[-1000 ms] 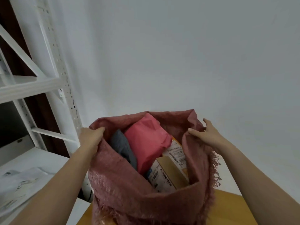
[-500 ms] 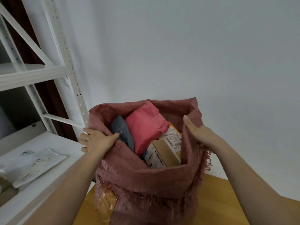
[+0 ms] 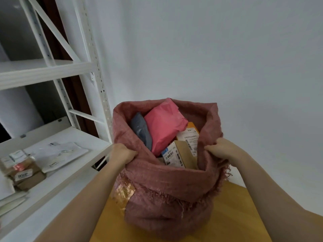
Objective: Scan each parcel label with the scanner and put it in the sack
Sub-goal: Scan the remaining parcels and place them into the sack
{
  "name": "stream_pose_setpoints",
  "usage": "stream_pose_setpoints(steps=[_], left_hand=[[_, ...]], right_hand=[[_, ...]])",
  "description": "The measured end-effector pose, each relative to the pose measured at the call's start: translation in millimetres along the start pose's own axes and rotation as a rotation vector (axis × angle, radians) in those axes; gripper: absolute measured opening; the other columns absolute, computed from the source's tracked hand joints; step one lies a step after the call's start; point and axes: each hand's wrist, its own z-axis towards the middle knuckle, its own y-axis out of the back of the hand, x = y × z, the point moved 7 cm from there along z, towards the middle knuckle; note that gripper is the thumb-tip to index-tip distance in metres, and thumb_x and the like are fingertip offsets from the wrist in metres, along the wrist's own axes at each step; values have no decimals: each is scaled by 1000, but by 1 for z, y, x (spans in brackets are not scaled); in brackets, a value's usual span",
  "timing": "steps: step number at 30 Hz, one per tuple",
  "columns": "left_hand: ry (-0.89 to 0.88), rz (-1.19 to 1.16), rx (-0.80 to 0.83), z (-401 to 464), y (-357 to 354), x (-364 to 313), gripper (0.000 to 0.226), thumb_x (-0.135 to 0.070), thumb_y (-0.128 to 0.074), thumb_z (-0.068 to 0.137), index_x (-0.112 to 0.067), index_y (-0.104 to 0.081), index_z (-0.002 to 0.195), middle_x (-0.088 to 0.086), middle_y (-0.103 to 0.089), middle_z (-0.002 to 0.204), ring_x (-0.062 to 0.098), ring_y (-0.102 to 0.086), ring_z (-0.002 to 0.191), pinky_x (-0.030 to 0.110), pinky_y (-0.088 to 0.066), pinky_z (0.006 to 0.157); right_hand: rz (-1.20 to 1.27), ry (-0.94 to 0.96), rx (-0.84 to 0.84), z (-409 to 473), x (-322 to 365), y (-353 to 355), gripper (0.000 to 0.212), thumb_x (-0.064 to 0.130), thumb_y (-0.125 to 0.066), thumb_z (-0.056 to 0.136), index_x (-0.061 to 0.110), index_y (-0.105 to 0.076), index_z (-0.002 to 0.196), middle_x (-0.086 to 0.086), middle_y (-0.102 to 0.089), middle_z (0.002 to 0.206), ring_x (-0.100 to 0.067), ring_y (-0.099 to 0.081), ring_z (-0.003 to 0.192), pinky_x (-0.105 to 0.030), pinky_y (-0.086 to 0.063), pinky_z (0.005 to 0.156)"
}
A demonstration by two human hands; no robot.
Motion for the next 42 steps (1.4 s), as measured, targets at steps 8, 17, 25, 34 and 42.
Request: stream_pose_setpoints(steps=[8, 17, 25, 34, 42], left_hand=[[150, -1337, 341, -15, 23, -32, 33, -6, -38, 104, -2, -48, 135, 17, -59, 118, 29, -59, 104, 41, -48, 90], [52, -1455, 312, -15, 78, -27, 25, -7, -34, 105, 1, -55, 117, 20, -55, 127, 27, -56, 109, 36, -48, 83], [261, -1178, 469, -26, 33, 39, 33, -1, -33, 99, -9, -51, 126, 14, -61, 106, 28, -59, 88, 42, -46, 71], [213, -1076, 412, -30, 34, 33, 29, -17, -56, 92, -16, -47, 119, 9, -56, 106, 27, -55, 97, 42, -47, 90], [214, -1097, 313, -31, 31, 45, 50, -29, -63, 85, -20, -43, 130, 5, -53, 122, 27, -52, 109, 41, -47, 84]], right_hand=[[1034, 251, -61, -55, 60, 16, 25, 11, -41, 104, 0, -63, 110, -19, -68, 105, -23, -69, 86, -33, -57, 77], [1054, 306, -312, -71, 74, 39, 23, 14, -38, 105, 10, -60, 98, -10, -65, 95, -16, -65, 74, -31, -55, 66], [687, -23, -177, -56, 14, -13, 28, 19, -58, 93, 6, -55, 118, -15, -61, 95, -24, -57, 71, -32, -52, 57], [644, -23, -221, -65, 14, -23, 83, 77, -41, 84, 17, -37, 141, -6, -53, 130, -21, -54, 97, -35, -41, 82], [667, 36, -206, -78, 16, -35, 91, 84, -29, 80, 23, -38, 148, -2, -42, 151, -24, -40, 137, -47, -30, 116]])
